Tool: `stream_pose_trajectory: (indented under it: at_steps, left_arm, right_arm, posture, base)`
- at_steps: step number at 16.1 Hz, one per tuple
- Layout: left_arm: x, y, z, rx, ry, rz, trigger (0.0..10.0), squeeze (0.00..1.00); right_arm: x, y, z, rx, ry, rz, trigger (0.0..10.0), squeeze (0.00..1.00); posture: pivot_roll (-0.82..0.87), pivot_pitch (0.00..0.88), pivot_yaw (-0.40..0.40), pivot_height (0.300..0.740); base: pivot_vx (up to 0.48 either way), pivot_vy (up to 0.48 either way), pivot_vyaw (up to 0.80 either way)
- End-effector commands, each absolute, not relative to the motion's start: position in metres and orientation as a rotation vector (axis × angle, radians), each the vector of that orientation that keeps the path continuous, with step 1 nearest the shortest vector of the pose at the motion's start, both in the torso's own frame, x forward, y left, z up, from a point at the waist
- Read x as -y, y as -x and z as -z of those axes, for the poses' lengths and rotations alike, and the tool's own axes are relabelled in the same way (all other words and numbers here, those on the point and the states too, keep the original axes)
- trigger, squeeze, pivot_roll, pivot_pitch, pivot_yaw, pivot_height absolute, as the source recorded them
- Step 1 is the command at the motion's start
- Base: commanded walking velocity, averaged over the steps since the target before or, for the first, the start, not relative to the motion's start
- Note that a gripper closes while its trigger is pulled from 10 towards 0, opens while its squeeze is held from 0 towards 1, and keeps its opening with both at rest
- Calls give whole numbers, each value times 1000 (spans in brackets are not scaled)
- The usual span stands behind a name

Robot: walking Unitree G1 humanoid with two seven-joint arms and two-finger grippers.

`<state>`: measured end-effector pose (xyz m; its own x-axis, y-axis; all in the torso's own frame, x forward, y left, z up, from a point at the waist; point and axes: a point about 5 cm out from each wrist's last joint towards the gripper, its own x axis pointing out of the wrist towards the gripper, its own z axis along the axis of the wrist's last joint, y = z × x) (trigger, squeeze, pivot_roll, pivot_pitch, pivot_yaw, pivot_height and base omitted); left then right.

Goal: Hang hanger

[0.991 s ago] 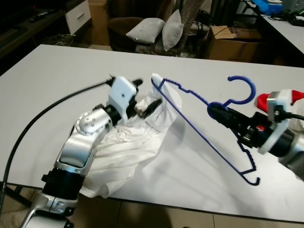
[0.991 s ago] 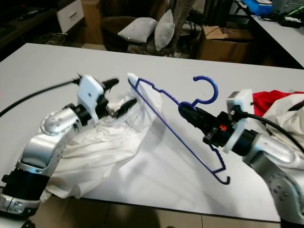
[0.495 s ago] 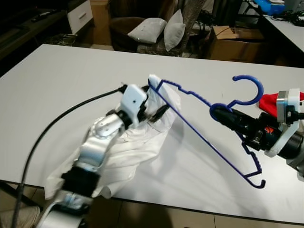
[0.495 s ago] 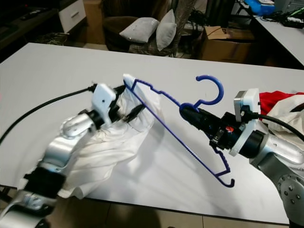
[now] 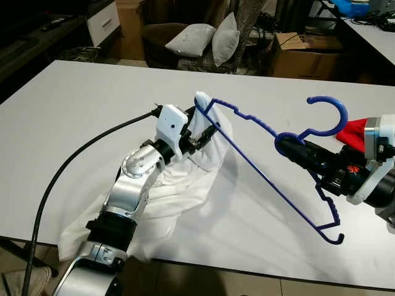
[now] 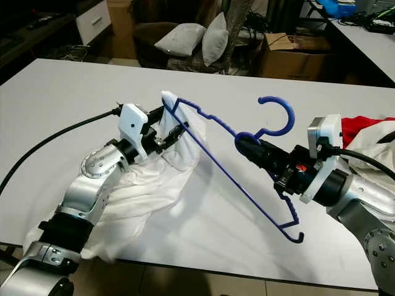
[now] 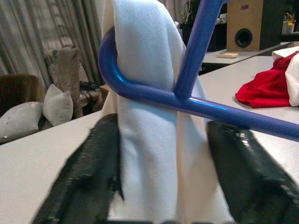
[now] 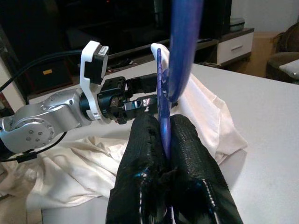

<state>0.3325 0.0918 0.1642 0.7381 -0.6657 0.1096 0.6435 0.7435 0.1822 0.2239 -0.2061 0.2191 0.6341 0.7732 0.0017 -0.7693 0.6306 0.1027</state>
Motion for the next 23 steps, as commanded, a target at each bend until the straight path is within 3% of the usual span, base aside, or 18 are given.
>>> stream_pose_trajectory:
  at_steps: [1,17,20,23]
  left_arm:
    - [-93,-334,-168,189,-146,717,0,0]
    - [-115,-347,-179,266,-140,524,0,0]
    - [-123,-351,-201,404,-287,420,0,0]
    - [-111,-344,-216,530,-495,502,0,0]
  right_arm:
    - [205,-222,-224,-21,-86,-890,10000,0]
    - [202,-220,-222,-22,-97,-893,10000,0]
    - [194,-214,-210,-98,-91,-920,10000,0]
    - [182,-213,-207,-83,-146,-917,10000,0]
  posture:
    - [-91,0,40,740]
    - [-90,0,40,740]
    - [-92,0,45,740]
    - [-89,0,50,740]
  base:
    - [0,0,0]
    - [0,0,0]
    - [0,0,0]
    - [0,0,0]
